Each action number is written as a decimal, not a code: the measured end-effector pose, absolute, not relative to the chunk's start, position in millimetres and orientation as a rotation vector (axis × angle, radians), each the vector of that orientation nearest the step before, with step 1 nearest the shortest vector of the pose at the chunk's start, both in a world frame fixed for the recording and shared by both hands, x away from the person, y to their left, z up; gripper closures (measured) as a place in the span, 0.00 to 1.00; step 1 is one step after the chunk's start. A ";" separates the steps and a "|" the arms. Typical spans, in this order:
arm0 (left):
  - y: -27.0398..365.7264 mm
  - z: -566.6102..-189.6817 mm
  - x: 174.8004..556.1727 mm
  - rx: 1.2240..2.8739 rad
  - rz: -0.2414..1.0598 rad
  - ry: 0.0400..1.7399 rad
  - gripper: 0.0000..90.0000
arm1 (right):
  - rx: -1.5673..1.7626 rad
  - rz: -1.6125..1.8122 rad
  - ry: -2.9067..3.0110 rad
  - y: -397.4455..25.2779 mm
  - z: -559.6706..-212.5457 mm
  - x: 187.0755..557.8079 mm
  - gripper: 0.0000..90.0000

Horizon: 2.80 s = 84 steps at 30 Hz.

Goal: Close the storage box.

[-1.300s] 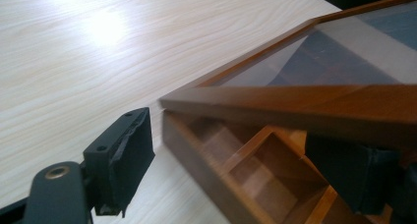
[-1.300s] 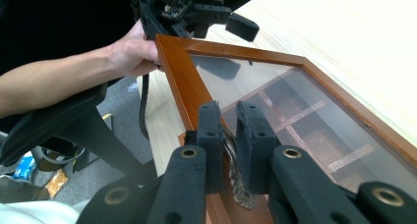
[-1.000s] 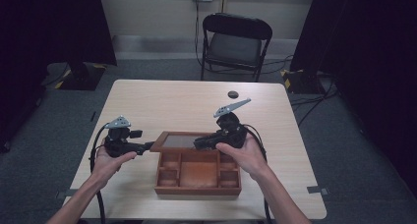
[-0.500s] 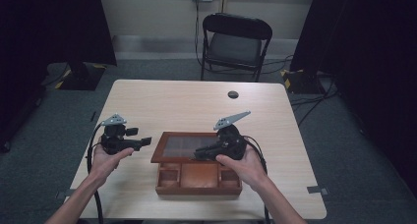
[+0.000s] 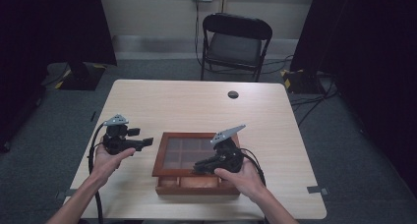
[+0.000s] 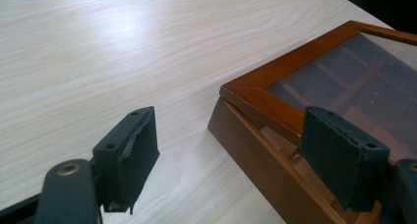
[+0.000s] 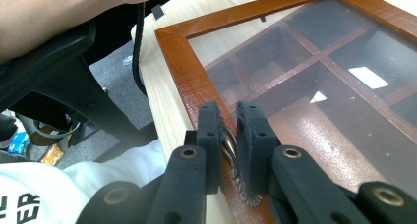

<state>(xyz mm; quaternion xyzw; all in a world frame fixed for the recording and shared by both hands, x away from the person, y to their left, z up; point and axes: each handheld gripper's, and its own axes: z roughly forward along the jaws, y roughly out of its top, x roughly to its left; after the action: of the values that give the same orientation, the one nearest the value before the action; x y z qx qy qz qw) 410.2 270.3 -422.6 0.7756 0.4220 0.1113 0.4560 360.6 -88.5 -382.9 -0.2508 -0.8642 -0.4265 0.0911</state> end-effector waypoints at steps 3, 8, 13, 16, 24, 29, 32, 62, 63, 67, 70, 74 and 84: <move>271.2 -422.7 410.3 1.914 0.277 1.040 0.24 | -0.747 -1.266 -2.574 -87.9 -385.2 358.6 0.90; 272.6 -424.2 409.6 1.914 0.272 1.052 0.25 | -0.748 -1.228 -2.586 -86.0 -396.0 355.4 0.90; 272.7 -424.2 409.6 1.914 0.274 1.053 0.25 | -0.759 -1.188 -2.582 -84.3 -409.6 354.0 0.91; 272.3 -424.5 409.7 1.923 0.278 1.045 0.25 | -0.765 -1.169 -2.579 -83.0 -416.0 353.9 0.91; 272.2 -424.5 409.7 1.927 0.278 1.042 0.25 | -0.773 -1.234 -2.591 -87.5 -414.3 356.9 0.96; 272.2 -423.5 409.5 1.913 0.279 1.056 0.25 | -0.840 -1.316 -2.551 -96.1 -408.0 363.6 0.72; 274.2 -423.3 410.2 1.906 0.285 1.064 0.25 | -0.915 -1.393 -2.530 -107.7 -400.2 370.4 0.63; 325.8 -447.4 404.6 1.972 0.321 1.263 0.26 | -1.840 -1.399 -2.411 -293.2 -432.1 375.4 0.18; 327.4 -450.3 405.6 1.983 0.317 1.272 0.26 | -1.889 -1.374 -2.399 -297.9 -437.8 375.6 0.17; 330.0 -467.4 408.6 2.033 0.273 1.316 0.24 | -2.057 -1.212 -2.361 -306.4 -457.2 380.4 0.18; 328.7 -474.0 407.8 2.073 0.262 1.310 0.22 | -2.117 -1.082 -2.395 -304.4 -468.1 383.3 0.18; 321.8 -481.8 406.3 2.109 0.276 1.348 0.21 | -2.161 -0.981 -2.463 -297.8 -478.4 389.0 0.17; 300.7 -490.5 400.4 2.138 0.473 1.347 0.12 | -2.192 -0.954 -2.674 -268.1 -494.1 391.7 0.00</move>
<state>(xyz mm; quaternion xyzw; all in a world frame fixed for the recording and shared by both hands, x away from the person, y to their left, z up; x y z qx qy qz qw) 400.4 300.7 -490.5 0.7980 0.5028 0.1766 0.2815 391.7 -268.1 -494.1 -0.5961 -0.7271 -0.2595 -0.2206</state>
